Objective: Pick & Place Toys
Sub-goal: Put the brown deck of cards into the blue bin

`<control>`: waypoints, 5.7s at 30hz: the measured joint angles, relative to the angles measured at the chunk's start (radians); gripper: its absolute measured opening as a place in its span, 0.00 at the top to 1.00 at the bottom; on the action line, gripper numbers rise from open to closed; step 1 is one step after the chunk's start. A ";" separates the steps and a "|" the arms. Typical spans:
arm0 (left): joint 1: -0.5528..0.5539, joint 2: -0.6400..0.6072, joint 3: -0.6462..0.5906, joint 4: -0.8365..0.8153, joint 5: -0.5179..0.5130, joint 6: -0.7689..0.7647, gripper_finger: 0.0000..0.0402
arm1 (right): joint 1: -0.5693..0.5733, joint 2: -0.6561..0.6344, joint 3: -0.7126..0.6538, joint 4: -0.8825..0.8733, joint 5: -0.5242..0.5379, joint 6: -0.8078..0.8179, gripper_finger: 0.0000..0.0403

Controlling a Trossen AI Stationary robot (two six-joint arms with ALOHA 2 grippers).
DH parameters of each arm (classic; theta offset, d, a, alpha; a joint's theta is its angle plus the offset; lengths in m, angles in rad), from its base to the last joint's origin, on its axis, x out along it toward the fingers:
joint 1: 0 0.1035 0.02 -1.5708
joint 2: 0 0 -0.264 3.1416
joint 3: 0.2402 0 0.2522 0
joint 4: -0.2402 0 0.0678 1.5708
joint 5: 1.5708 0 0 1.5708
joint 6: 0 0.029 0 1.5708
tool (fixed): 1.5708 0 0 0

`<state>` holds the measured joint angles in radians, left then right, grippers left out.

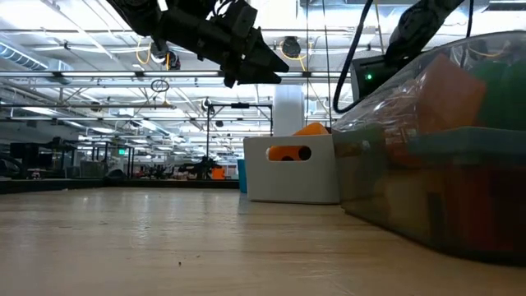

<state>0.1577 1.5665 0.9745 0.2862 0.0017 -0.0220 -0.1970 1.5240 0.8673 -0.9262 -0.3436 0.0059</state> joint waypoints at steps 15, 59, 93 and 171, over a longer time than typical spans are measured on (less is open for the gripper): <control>0.000 0.000 0.000 0.000 0.000 -0.002 0.43 | -0.062 0.001 0.002 -0.012 0.175 -0.103 1.00; 0.006 0.000 0.000 0.011 0.000 0.018 0.43 | -0.479 -0.444 0.000 0.077 0.427 -0.100 0.67; 0.005 0.000 0.000 0.003 0.000 0.014 0.43 | -0.530 -0.040 0.001 0.115 0.417 -0.139 0.02; 0.280 0.167 0.205 0.022 0.331 -0.460 0.43 | -0.159 -0.408 0.001 0.404 0.633 -0.262 0.27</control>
<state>0.4374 1.7333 1.1790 0.3077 0.3329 -0.4815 -0.3564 1.1156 0.8684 -0.5221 0.2892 -0.2558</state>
